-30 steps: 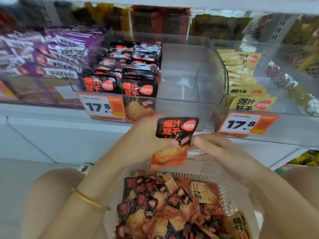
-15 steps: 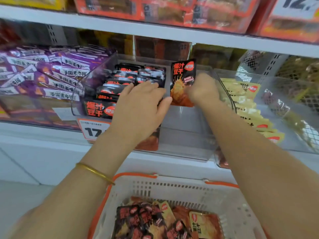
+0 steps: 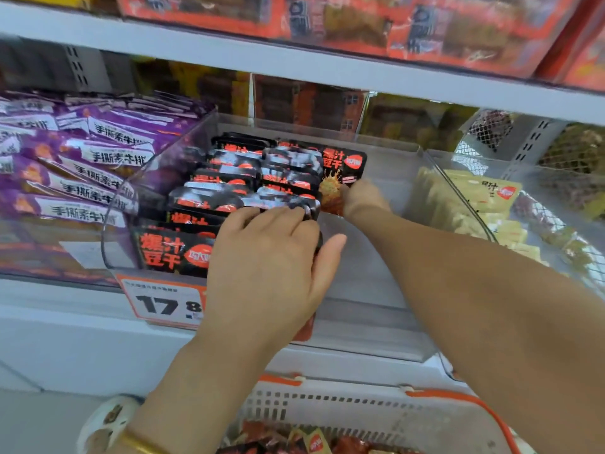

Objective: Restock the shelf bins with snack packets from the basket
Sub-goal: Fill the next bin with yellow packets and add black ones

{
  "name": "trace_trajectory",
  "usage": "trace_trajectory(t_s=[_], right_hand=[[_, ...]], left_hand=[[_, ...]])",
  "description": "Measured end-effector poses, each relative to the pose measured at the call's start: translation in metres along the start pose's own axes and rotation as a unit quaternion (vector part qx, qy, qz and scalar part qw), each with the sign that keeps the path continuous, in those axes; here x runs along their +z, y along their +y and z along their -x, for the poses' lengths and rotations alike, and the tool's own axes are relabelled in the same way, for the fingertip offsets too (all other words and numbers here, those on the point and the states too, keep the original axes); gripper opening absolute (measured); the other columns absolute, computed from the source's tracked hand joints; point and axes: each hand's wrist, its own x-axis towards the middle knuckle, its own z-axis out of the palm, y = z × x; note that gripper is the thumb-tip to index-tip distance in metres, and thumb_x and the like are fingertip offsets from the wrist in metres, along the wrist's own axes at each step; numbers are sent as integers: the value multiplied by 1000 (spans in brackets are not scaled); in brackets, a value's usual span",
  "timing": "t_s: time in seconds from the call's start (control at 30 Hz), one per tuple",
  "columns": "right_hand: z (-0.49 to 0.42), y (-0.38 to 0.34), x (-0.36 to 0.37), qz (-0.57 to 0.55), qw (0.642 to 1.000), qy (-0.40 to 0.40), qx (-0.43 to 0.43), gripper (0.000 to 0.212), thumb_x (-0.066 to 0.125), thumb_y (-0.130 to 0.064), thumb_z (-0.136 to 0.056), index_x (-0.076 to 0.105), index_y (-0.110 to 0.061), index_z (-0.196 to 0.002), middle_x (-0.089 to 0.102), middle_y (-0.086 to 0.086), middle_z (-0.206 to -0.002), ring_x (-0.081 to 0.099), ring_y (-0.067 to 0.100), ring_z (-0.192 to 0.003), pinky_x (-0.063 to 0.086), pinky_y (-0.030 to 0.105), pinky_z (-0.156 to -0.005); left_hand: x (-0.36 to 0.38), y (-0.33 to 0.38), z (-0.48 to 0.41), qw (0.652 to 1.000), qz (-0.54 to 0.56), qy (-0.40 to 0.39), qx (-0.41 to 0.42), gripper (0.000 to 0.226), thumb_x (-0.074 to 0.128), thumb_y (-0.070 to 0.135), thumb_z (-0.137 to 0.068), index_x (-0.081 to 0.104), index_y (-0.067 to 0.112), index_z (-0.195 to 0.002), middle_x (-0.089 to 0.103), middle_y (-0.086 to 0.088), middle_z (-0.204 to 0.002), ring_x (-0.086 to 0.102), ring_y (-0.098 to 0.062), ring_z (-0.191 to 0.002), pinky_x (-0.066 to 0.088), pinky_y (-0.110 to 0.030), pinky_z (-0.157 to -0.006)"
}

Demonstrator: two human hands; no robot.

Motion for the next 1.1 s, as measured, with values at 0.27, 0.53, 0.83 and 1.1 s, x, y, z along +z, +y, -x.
trace_trajectory(t_s=[0.27,0.53,0.83,1.1], right_hand=[[30,-13,-28,44,999,24,-12,35,42,-10,-95,49,-5,-129,52,13,-133,48,29,-124,42,33,-96],[236,39,-110,-6,972,11,-234,8,63,-18,-87,56,-16,-86,60,2,-76,59,21,-75,47,32,-69],[246,243,89,233,893,-381,-50,29,57,-14,-89,57,-4,-116,62,15,-115,60,30,-104,46,30,-76],[285,279,163,169,933,-318,3,28,58,-10,-88,50,-9,-115,60,11,-111,58,30,-103,51,36,-80]], left_hand=[[-6,6,9,983,24,161,81,35,43,29,-95,71,9,-98,69,-3,-108,61,-26,-96,37,-41,-89],[-12,51,77,984,82,79,139,23,49,17,-86,70,9,-94,68,-3,-95,55,-29,-84,37,-40,-73],[37,77,131,925,74,-366,76,46,33,29,-81,66,17,-111,66,-3,-107,55,-25,-104,48,-39,-82],[65,73,140,907,68,-409,75,26,42,29,-93,62,18,-105,61,1,-101,51,-20,-100,49,-41,-80]])
